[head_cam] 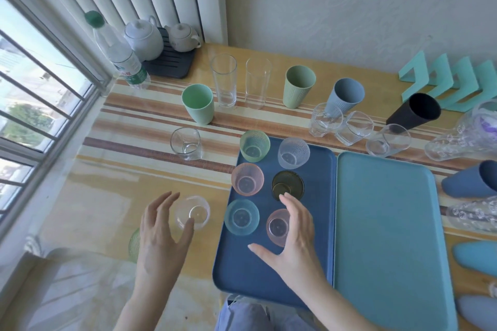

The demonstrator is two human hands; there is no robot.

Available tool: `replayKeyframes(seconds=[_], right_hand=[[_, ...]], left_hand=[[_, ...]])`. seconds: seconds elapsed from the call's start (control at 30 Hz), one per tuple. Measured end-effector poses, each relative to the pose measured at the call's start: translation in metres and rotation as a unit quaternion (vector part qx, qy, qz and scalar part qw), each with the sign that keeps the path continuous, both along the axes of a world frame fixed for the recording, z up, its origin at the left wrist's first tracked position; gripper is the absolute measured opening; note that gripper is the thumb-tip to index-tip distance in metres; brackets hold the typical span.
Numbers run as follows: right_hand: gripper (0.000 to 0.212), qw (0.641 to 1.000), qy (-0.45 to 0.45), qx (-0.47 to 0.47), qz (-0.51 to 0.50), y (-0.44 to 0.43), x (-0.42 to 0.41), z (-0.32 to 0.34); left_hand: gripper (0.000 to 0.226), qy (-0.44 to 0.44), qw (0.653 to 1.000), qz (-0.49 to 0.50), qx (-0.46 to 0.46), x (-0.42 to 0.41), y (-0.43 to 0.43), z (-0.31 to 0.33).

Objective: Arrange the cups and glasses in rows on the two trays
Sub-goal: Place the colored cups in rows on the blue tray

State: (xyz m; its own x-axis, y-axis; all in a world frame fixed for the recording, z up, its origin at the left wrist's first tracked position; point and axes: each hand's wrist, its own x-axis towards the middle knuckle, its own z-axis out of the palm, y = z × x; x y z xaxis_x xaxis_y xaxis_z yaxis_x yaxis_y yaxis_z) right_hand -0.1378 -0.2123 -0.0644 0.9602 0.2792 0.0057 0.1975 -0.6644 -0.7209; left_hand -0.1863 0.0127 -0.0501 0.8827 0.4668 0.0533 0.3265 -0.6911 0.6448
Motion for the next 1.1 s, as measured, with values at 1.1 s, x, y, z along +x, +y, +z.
replayKeyframes(seconds=[1.1], right_hand=[[0.077, 0.987, 0.034, -0.04, 0.154, 0.054, -0.042, 0.024]], left_hand=[[0.084, 0.079, 0.994, -0.02, -0.077, -0.06, 0.012, 0.008]])
